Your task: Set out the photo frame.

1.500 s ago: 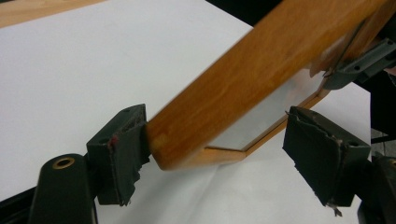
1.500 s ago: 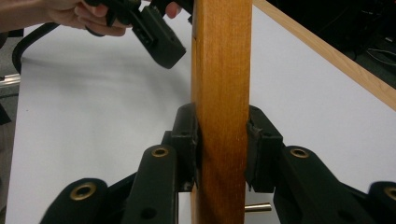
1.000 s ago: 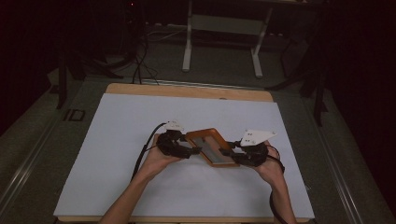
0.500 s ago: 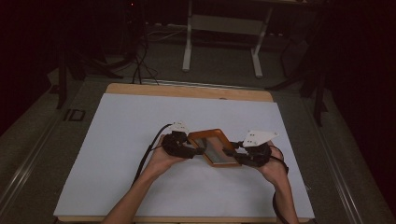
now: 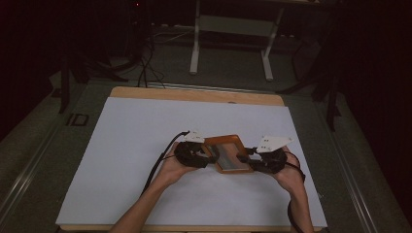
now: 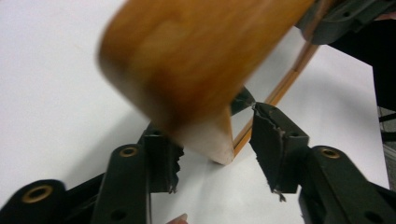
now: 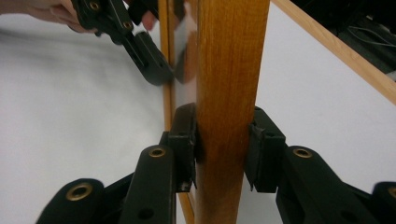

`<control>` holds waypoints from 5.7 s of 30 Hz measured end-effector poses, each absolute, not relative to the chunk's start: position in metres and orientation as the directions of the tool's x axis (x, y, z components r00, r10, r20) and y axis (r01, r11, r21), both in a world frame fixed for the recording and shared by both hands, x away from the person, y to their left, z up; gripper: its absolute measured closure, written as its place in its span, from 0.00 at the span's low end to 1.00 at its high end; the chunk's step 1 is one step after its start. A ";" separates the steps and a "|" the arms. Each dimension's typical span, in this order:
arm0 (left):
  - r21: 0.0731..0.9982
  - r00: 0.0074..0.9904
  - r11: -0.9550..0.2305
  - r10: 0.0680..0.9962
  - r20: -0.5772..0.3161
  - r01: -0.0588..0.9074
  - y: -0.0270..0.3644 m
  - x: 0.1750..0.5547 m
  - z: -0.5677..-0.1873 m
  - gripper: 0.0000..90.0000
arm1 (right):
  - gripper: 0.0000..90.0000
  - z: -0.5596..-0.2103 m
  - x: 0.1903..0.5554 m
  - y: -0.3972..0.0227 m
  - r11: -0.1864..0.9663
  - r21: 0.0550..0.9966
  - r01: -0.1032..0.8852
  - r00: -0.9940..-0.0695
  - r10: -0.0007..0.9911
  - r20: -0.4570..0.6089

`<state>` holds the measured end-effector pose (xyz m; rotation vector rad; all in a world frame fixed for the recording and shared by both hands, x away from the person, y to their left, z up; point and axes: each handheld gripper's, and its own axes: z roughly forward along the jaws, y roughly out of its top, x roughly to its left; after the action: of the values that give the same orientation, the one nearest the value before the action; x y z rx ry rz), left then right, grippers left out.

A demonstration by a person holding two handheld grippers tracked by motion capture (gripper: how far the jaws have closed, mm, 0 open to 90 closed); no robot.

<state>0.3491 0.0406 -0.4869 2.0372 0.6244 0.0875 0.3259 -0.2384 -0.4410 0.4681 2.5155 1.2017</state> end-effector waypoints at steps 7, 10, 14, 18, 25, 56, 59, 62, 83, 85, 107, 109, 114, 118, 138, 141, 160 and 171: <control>0.837 0.886 -0.419 0.438 -0.153 0.352 0.038 0.343 -0.483 0.66 | 0.73 -0.443 0.328 -0.246 0.593 0.786 0.174 -0.903 0.414 -0.113; 0.833 0.891 -0.436 0.432 -0.139 0.341 0.036 0.342 -0.481 0.69 | 0.71 -0.446 0.329 -0.252 0.584 0.790 0.185 -0.908 0.409 -0.090; 0.837 0.895 -0.437 0.427 -0.130 0.330 0.038 0.340 -0.479 0.70 | 0.71 -0.446 0.329 -0.252 0.590 0.785 0.187 -0.912 0.402 -0.085; 0.833 0.895 -0.449 0.431 -0.116 0.324 0.042 0.338 -0.477 0.71 | 0.71 -0.446 0.331 -0.248 0.597 0.781 0.182 -0.917 0.389 -0.084; 0.839 0.888 -0.430 0.441 -0.127 0.334 0.052 0.333 -0.474 0.71 | 0.71 -0.446 0.331 -0.240 0.597 0.785 0.169 -0.925 0.371 -0.083; 0.808 0.871 -0.437 0.458 -0.177 0.395 0.094 0.324 -0.459 0.72 | 0.72 -0.456 0.333 -0.208 0.515 0.832 0.206 -0.943 0.332 0.028; 0.807 0.870 -0.435 0.457 -0.184 0.399 0.097 0.324 -0.459 0.72 | 0.72 -0.456 0.333 -0.206 0.511 0.834 0.210 -0.944 0.328 0.037; 0.805 0.865 -0.425 0.460 -0.201 0.414 0.103 0.324 -0.459 0.71 | 0.73 -0.460 0.334 -0.203 0.489 0.843 0.226 -0.945 0.320 0.068; 0.785 0.834 -0.411 0.502 -0.230 0.464 0.128 0.319 -0.461 0.72 | 0.73 -0.482 0.340 -0.179 0.458 0.837 0.299 -0.939 0.295 0.175; 0.783 0.832 -0.408 0.501 -0.237 0.469 0.130 0.319 -0.462 0.72 | 0.73 -0.483 0.340 -0.177 0.457 0.836 0.303 -0.940 0.291 0.181; 0.779 0.806 -0.366 0.522 -0.281 0.509 0.138 0.324 -0.469 0.72 | 0.72 -0.491 0.343 -0.170 0.465 0.818 0.339 -0.931 0.293 0.219; 0.781 0.795 -0.355 0.538 -0.279 0.514 0.136 0.325 -0.471 0.72 | 0.71 -0.493 0.345 -0.169 0.457 0.816 0.355 -0.922 0.313 0.225; 0.780 0.786 -0.350 0.555 -0.274 0.519 0.135 0.327 -0.472 0.71 | 0.71 -0.496 0.349 -0.170 0.433 0.818 0.379 -0.912 0.323 0.252; 0.776 0.774 -0.346 0.572 -0.271 0.527 0.133 0.329 -0.473 0.71 | 0.70 -0.497 0.351 -0.169 0.426 0.814 0.394 -0.905 0.336 0.261; 0.761 0.761 -0.338 0.575 -0.299 0.554 0.132 0.331 -0.475 0.57 | 0.59 -0.499 0.354 -0.172 0.419 0.806 0.418 -0.893 0.353 0.280; 0.761 0.765 -0.337 0.566 -0.307 0.555 0.133 0.331 -0.475 0.53 | 0.55 -0.496 0.353 -0.175 0.416 0.809 0.414 -0.894 0.353 0.276; 0.794 0.742 -0.245 0.578 -0.341 0.556 0.160 0.332 -0.463 0.48 | 0.49 -0.473 0.347 -0.199 0.385 0.840 0.383 -0.894 0.384 0.232; 0.809 0.694 -0.198 0.647 -0.316 0.553 0.182 0.334 -0.462 0.48 | 0.48 -0.469 0.350 -0.230 0.354 0.841 0.409 -0.861 0.455 0.227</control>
<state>0.3341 0.1821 -0.4616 1.8685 0.9389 0.1129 0.3502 -0.2301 -0.4690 0.8138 2.5466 1.5610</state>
